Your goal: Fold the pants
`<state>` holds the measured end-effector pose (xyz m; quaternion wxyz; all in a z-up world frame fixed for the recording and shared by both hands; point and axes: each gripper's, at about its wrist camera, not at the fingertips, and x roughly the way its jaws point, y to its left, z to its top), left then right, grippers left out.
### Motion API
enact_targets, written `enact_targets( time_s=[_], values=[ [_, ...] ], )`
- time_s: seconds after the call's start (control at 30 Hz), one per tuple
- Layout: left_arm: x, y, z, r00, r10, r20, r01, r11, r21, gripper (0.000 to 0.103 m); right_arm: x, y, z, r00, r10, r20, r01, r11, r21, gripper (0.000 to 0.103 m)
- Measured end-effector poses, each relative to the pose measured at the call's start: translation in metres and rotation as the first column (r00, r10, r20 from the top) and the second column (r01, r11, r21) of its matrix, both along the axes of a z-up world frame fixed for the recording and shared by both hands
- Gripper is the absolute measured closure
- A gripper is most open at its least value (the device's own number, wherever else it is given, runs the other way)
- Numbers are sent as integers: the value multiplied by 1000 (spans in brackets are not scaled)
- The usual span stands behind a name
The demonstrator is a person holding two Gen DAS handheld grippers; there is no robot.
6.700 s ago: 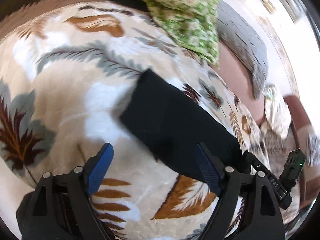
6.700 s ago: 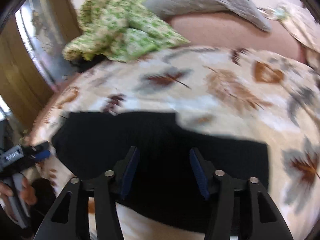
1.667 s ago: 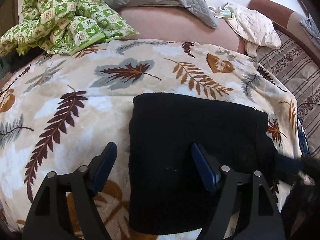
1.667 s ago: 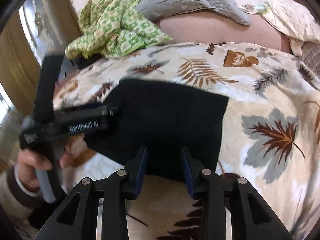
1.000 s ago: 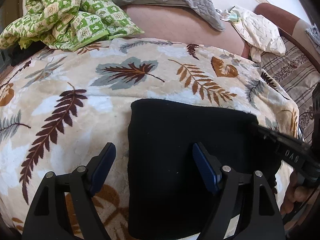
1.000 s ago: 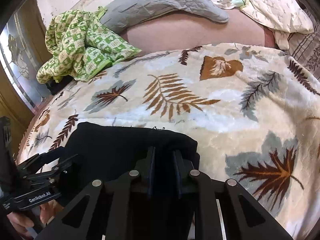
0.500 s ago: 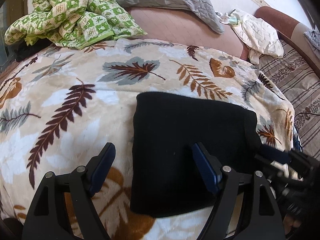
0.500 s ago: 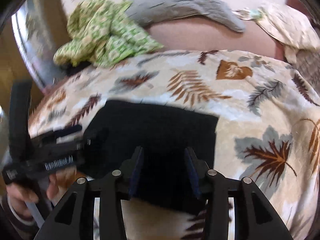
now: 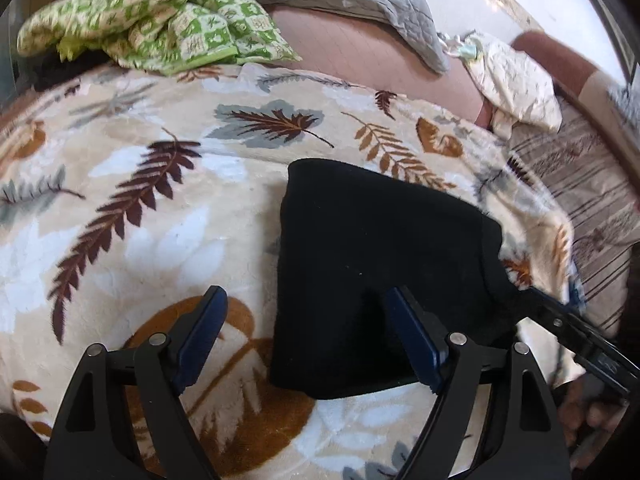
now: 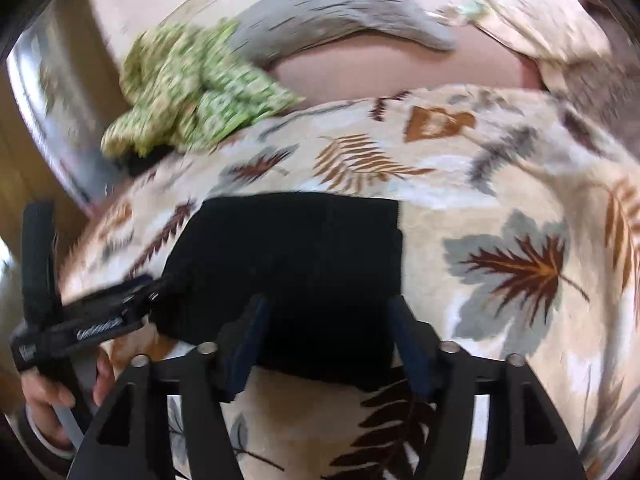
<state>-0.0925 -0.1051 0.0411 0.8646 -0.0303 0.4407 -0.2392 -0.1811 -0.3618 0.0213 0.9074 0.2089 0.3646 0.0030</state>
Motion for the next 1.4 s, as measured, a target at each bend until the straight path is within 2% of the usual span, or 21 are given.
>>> enact_targets(
  time_s=[0.2, 0.43, 0.73, 0.83, 1.17, 1.3, 1.37, 1.4],
  values=[
    [9, 7, -8, 998, -3, -70, 0, 999, -53, 20, 17, -20, -20, 999, 0, -52, 5, 995, 96, 33],
    [19, 8, -21, 991, -15, -131, 0, 994, -109, 19, 27, -26, -37, 998, 28, -56, -18, 983, 180, 27],
    [21, -8, -26, 995, -43, -91, 35, 996, -84, 0, 36, -21, -51, 997, 68, -35, -59, 975, 213, 22],
    [18, -15, -26, 998, -40, -57, 37, 998, -45, 0, 37, -20, -51, 997, 71, -26, -64, 975, 213, 21],
    [20, -15, -27, 998, -32, -59, 29, 998, -49, 0, 39, -20, -51, 998, 68, -12, -64, 974, 219, 19],
    [18, -15, -27, 998, -22, -55, 19, 999, -46, 0, 36, -23, -51, 999, 52, -13, -47, 973, 224, 27],
    [15, -16, -26, 998, -28, -50, 26, 998, -51, 9, 34, -24, -51, 999, 46, -10, -42, 972, 230, 32],
    [14, -17, -25, 998, -40, -49, 37, 998, -59, 19, 33, -24, -50, 999, 46, -6, -43, 972, 229, 37]
  ],
)
